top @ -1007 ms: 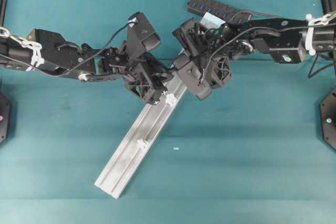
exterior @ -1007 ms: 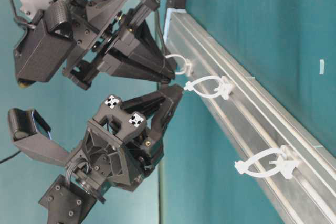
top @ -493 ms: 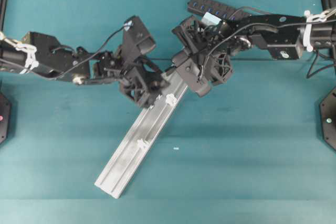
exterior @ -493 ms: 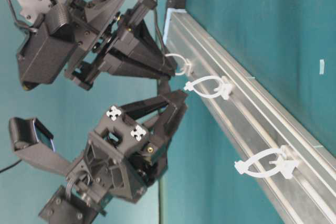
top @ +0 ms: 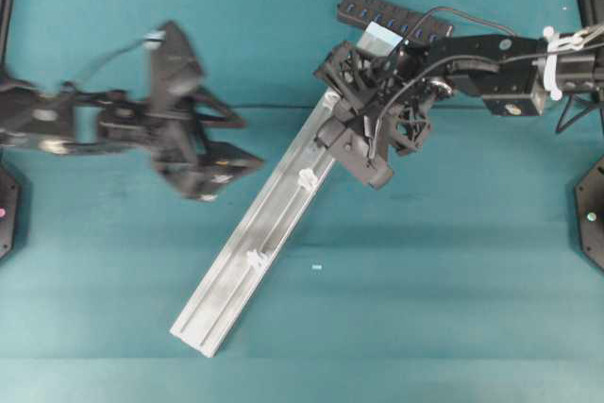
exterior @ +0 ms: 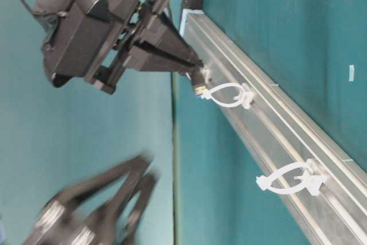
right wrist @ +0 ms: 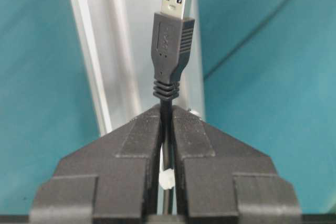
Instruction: Pass the USB cable through three rings with both arms.
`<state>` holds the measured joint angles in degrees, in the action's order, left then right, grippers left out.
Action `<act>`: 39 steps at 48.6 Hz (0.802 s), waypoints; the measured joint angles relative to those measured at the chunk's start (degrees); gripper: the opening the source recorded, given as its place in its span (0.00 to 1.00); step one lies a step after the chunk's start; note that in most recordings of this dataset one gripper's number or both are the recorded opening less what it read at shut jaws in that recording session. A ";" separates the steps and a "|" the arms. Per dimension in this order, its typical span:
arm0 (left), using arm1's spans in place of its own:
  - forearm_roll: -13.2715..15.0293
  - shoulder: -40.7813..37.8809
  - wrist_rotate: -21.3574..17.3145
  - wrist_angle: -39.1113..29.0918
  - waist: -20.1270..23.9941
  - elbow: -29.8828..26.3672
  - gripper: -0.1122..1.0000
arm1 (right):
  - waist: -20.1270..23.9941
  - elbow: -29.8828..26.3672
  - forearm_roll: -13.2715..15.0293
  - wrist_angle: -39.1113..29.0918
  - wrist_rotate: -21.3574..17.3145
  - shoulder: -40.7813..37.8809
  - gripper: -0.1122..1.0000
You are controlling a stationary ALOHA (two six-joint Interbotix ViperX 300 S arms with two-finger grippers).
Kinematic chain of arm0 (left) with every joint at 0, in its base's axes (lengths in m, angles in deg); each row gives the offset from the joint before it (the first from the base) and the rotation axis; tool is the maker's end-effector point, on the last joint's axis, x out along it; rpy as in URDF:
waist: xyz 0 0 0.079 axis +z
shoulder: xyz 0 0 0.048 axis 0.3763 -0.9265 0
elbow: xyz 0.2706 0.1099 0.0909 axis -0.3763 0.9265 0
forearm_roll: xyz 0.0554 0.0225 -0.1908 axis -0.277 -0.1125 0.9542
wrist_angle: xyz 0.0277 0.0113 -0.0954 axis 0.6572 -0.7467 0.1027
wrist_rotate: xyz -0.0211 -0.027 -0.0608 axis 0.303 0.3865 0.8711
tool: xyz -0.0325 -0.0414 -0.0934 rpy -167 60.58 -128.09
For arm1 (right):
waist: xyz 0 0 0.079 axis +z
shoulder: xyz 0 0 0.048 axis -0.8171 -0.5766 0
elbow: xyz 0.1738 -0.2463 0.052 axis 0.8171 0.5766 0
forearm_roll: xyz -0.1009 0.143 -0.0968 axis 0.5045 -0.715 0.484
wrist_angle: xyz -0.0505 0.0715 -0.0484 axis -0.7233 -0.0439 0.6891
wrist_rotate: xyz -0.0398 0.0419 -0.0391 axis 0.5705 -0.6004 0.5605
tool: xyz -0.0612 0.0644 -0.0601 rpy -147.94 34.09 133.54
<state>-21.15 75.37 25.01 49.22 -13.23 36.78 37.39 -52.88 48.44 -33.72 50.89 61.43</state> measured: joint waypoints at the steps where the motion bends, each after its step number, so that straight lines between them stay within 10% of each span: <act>1: 0.09 1.05 0.09 -0.70 -0.09 0.35 0.98 | 0.18 0.09 0.00 0.18 0.00 -0.09 0.15; 39: 0.09 19.07 1.14 -6.68 -1.49 8.79 0.98 | 3.87 0.35 0.35 0.26 0.18 -1.41 0.15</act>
<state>-21.06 94.44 26.15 42.55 -14.72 45.57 41.26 -52.53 48.79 -33.46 51.07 60.03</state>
